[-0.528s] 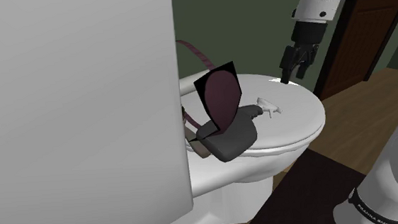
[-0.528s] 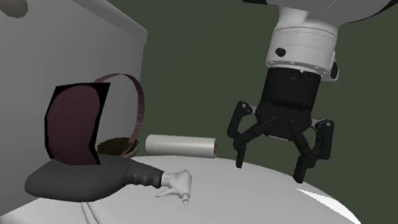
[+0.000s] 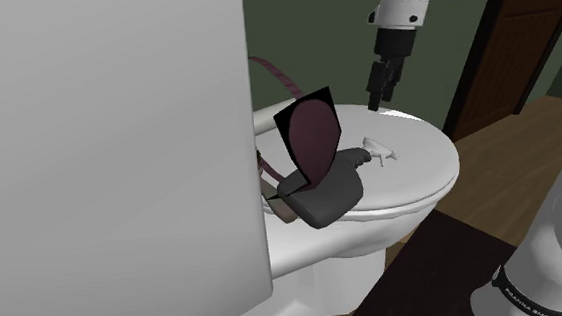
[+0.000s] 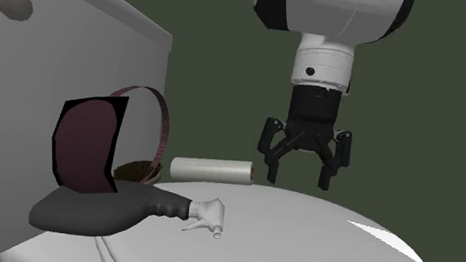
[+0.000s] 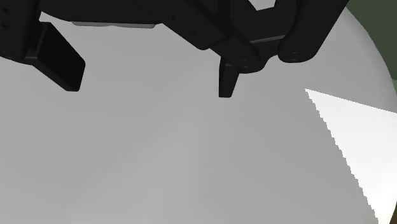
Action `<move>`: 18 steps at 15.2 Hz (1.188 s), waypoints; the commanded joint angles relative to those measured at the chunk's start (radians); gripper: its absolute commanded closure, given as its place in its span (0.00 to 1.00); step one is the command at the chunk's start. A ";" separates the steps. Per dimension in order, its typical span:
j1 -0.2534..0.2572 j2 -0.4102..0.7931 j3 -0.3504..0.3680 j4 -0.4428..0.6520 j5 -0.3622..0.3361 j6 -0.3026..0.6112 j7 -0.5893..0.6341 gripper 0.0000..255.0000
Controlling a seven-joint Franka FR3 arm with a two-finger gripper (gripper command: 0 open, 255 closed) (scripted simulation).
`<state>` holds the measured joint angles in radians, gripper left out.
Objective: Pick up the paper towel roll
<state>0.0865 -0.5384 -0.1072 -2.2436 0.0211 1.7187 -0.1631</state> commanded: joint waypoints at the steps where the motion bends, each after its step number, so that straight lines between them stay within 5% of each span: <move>1: 0.028 0.092 -0.005 0.072 -0.007 0.016 -0.075 0.00; 18: 0.185 0.694 0.079 0.716 -0.066 -0.028 -0.602 0.00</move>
<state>0.2635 0.1235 -0.0370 -1.5613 -0.0383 1.6909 -0.7337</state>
